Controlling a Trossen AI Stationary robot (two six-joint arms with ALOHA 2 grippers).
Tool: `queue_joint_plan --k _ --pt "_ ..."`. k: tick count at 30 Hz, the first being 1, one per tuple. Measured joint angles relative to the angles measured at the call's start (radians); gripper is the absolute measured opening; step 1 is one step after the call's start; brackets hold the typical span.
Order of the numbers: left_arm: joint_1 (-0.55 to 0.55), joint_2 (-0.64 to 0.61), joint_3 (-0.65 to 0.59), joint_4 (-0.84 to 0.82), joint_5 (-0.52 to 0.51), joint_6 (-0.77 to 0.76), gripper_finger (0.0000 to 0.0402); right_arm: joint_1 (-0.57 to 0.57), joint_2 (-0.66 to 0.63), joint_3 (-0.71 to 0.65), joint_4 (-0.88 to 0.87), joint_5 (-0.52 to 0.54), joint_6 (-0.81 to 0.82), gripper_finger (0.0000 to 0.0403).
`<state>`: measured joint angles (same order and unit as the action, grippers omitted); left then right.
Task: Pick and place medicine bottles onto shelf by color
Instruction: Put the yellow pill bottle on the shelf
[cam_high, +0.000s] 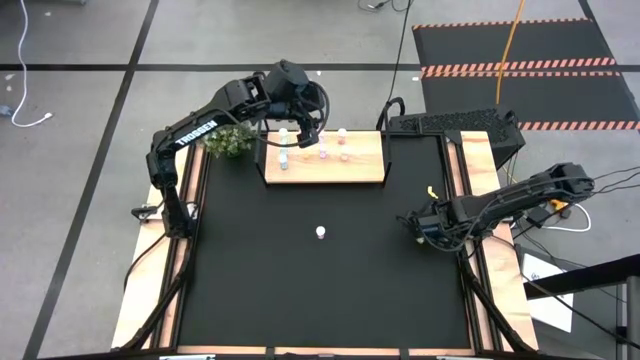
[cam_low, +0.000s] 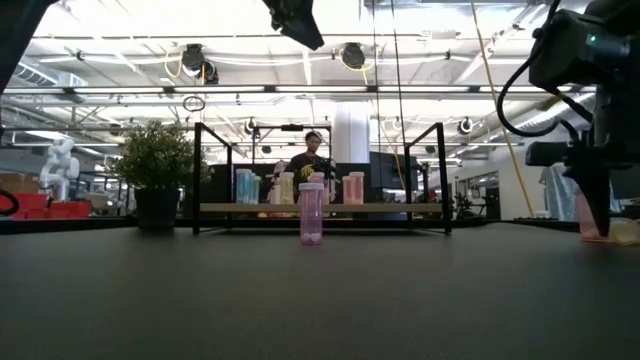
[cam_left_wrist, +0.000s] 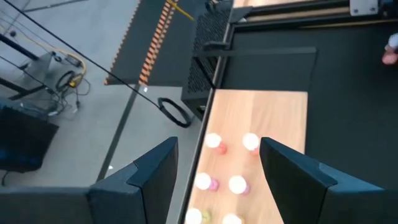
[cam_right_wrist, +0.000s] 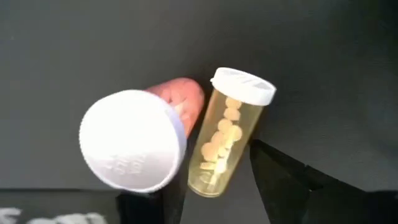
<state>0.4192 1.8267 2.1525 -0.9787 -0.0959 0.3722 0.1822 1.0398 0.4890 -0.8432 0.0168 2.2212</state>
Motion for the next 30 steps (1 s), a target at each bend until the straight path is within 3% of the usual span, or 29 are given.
queue_joint_plan --k 12,19,27,30 --pt "0.003 0.0 0.0 0.012 0.0 -0.015 0.0228 0.001 0.026 0.0 0.016 -0.026 -0.095 0.0096" --pt "0.003 0.0 0.0 0.012 0.0 -0.098 0.0227 0.059 -0.02 0.007 0.076 -0.051 -0.147 0.0099" --pt "-0.018 0.0 0.0 0.012 0.009 -0.253 0.0228 0.213 -0.079 0.012 0.32 -0.152 -0.398 0.01" --pt "-0.035 0.0 0.0 0.01 0.093 -0.253 0.0228 0.247 -0.079 0.012 0.463 -0.12 -0.547 0.01"
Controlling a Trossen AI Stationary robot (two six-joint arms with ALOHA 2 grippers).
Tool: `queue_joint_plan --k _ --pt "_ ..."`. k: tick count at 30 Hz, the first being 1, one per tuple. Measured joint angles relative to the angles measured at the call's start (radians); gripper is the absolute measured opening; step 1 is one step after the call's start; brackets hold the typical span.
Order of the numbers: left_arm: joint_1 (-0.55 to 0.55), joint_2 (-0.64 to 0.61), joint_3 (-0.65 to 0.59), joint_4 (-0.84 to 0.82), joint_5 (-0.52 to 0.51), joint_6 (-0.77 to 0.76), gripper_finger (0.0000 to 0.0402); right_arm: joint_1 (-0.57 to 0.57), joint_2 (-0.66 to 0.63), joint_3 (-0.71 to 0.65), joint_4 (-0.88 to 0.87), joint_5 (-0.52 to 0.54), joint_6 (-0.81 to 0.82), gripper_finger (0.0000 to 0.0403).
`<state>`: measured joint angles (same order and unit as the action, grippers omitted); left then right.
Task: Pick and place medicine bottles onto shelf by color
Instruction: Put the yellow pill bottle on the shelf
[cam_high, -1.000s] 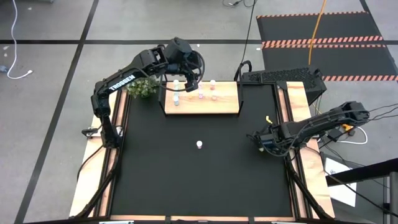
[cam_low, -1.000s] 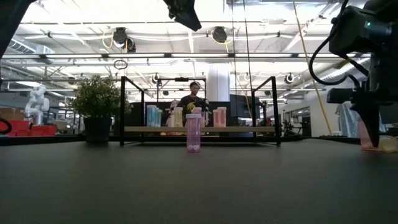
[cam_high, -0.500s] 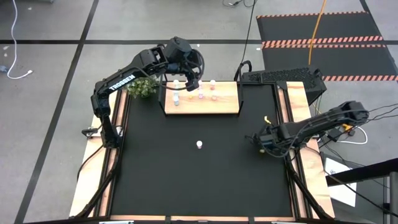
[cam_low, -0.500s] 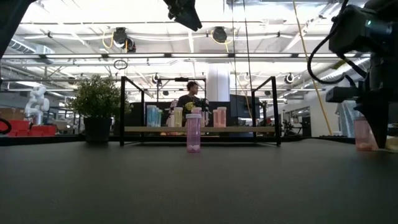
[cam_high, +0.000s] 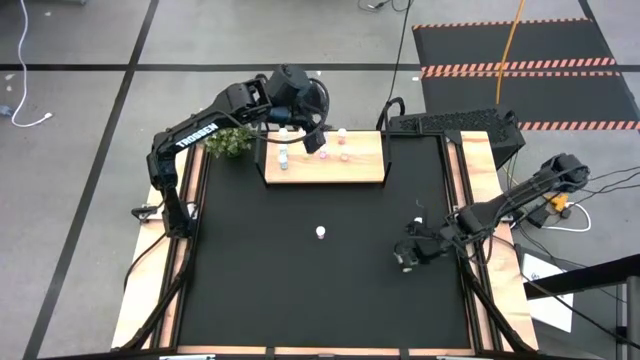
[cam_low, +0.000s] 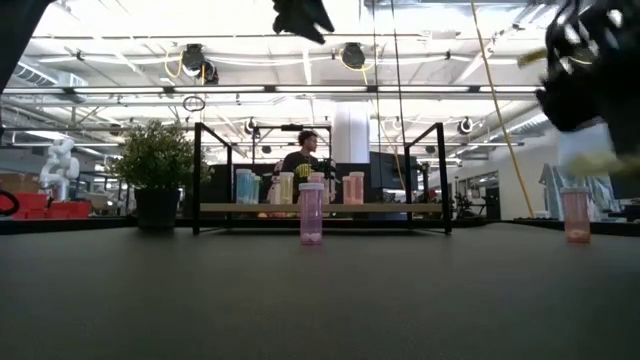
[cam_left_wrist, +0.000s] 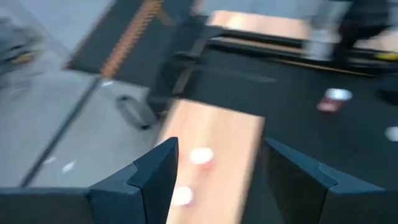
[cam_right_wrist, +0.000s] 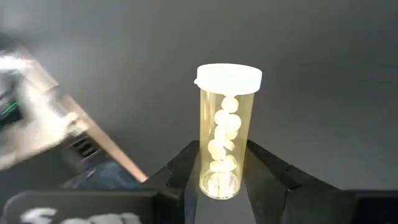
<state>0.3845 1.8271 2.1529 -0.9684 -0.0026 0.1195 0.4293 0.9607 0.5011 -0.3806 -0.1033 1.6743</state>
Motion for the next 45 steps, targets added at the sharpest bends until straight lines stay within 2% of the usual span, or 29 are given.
queue_joint_plan --k 3,7,13,15,18,23,27,30,34,38,40,45 --pt "-0.027 0.0 -0.008 0.009 0.128 0.005 0.0228 -0.005 0.002 0.0 0.153 0.091 -0.19 0.01" --pt "-0.074 0.002 -0.038 0.025 0.251 -0.006 0.0228 -0.051 0.002 0.001 0.314 0.245 -0.56 0.01" --pt "-0.134 0.001 -0.107 0.115 0.3 -0.081 0.0228 -0.138 0.002 0.001 0.578 0.449 -1.204 0.01" --pt "-0.152 0.001 -0.15 0.16 0.3 -0.066 0.0227 -0.174 0.002 0.001 0.648 0.497 -1.357 0.01" --pt "-0.181 0.001 -0.218 0.251 0.3 -0.043 0.0227 -0.23 0.002 0.001 0.715 0.5 -1.506 0.01" --pt "-0.231 0.001 -0.306 0.421 0.3 0.014 0.0227 -0.272 0.002 0.001 0.778 0.497 -1.656 0.01" --pt "-0.262 0.001 -0.33 0.511 0.3 0.05 0.0227 -0.274 0.003 0.001 0.788 0.496 -1.739 0.01" --pt "-0.277 0.0 -0.345 0.537 0.3 0.049 0.0227 -0.274 0.003 0.001 0.789 0.496 -1.743 0.01" --pt "-0.271 0.014 -0.369 0.523 0.288 -0.055 0.0227 -0.276 0.003 0.001 0.786 0.532 -1.741 0.01" --pt "-0.27 0.014 -0.412 0.535 0.117 0.021 0.0227 -0.322 0.032 0.001 0.746 0.539 -1.689 0.01" --pt "-0.271 0.014 -0.417 0.528 0.077 0.055 0.0227 -0.35 0.057 0.001 0.732 0.489 -1.658 0.01" --pt "-0.267 0.014 -0.416 0.524 0.129 0.063 0.0227 -0.373 0.109 0.001 0.784 0.441 -1.652 0.01"
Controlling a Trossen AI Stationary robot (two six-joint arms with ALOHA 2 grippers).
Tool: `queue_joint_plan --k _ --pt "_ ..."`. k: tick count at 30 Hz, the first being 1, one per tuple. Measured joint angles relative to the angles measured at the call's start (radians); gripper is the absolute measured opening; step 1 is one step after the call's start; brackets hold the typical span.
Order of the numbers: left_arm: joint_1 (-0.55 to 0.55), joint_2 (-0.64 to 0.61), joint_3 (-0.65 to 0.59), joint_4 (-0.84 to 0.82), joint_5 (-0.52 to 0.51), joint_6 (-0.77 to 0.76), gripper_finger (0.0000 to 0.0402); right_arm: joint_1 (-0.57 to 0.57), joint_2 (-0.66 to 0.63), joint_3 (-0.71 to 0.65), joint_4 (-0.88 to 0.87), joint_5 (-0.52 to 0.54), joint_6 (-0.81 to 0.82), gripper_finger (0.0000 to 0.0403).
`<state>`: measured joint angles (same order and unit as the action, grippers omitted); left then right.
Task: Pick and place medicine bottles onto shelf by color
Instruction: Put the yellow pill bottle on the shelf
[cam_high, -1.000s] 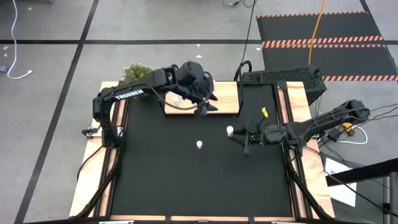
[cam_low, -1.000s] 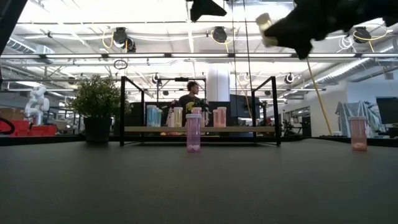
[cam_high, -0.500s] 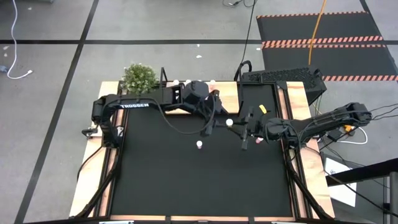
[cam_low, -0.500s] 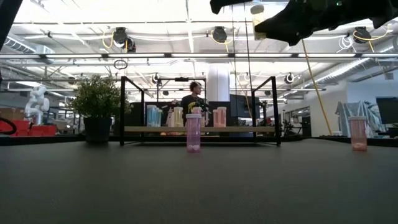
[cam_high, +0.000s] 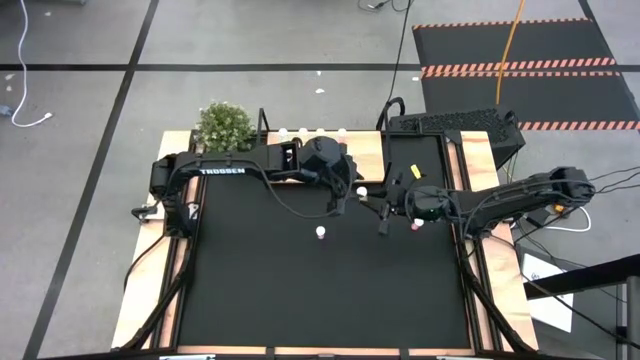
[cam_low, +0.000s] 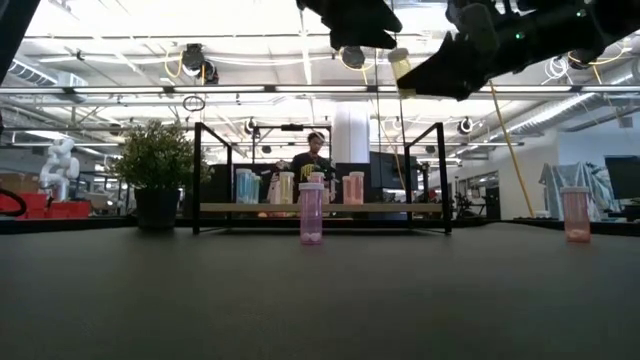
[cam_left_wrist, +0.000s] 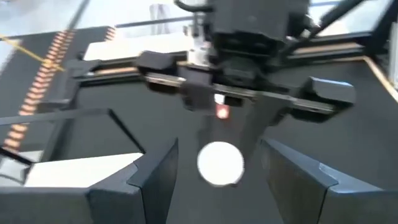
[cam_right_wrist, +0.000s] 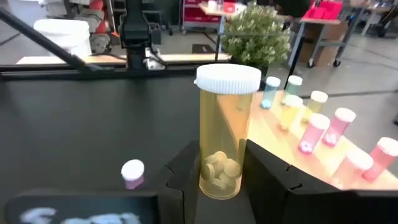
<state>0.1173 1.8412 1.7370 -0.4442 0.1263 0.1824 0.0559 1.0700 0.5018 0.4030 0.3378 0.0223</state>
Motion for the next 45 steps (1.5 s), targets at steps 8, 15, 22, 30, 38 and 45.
queue_joint_plan --k 8,15,22,30,38,45 --pt "0.0 0.043 0.002 -0.025 0.025 0.026 0.0227 -0.022 0.02 0.0 0.038 -0.033 -0.017 0.01" --pt "0.002 0.054 0.001 -0.025 0.01 0.014 0.0227 -0.022 0.02 0.0 0.04 -0.053 -0.016 0.01" --pt "0.002 0.056 0.0 -0.024 0.007 0.003 0.0227 -0.022 0.02 0.0 0.039 -0.053 -0.007 0.01" --pt "0.009 0.056 0.001 -0.023 0.007 0.007 0.0215 -0.022 0.02 0.0 0.033 -0.052 0.011 0.01" --pt "0.014 0.056 0.001 -0.022 0.008 -0.008 0.014 -0.023 0.02 0.0 0.024 -0.047 0.012 0.01" --pt "0.019 0.056 0.001 -0.024 0.011 -0.016 0.0126 -0.023 0.019 0.0 0.019 -0.043 0.018 0.0101"
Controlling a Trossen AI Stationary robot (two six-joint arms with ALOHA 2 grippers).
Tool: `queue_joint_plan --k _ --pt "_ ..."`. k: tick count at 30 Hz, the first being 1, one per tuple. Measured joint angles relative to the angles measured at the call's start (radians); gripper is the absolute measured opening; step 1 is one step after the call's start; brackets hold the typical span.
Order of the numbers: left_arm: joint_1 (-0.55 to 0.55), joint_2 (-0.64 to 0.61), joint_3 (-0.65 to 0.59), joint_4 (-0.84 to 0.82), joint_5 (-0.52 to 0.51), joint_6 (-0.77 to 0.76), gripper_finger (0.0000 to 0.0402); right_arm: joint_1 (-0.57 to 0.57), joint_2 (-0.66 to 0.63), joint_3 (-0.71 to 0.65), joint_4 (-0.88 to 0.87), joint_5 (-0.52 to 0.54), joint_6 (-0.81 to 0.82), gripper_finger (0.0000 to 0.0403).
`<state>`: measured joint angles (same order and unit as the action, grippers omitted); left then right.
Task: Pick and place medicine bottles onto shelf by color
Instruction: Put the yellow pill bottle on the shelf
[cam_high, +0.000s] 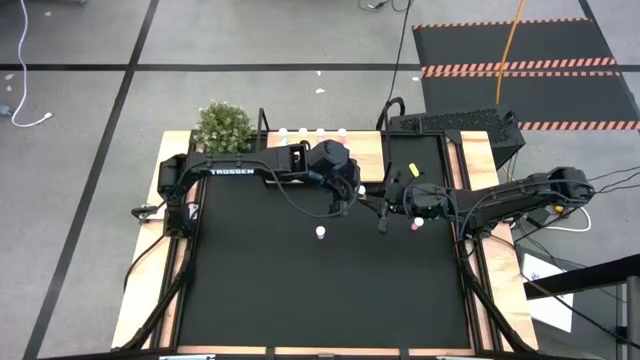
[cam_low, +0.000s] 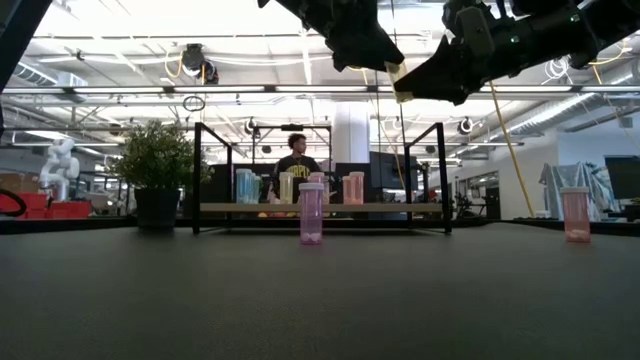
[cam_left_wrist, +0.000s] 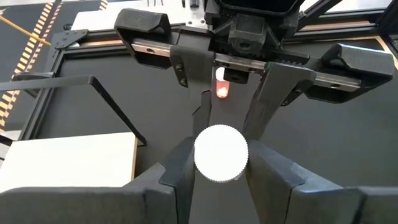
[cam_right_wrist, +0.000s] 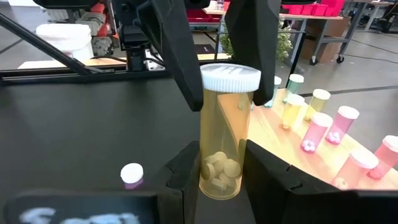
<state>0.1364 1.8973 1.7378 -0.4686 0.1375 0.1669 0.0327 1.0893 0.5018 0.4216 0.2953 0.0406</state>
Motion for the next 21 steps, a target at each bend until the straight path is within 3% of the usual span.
queue_joint_plan --k 9,15,21 --pt "0.023 -0.01 0.0 -0.039 -0.037 -0.047 0.0132 0.001 0.0 0.0 -0.028 0.125 0.094 0.0155" --pt "0.052 -0.04 0.001 -0.105 -0.064 -0.045 0.0122 0.005 -0.001 0.0 -0.057 0.085 0.233 0.0207" --pt "0.113 -0.067 0.003 -0.229 -0.138 -0.018 0.0133 0.005 -0.001 0.0 -0.086 -0.011 0.248 0.0244"
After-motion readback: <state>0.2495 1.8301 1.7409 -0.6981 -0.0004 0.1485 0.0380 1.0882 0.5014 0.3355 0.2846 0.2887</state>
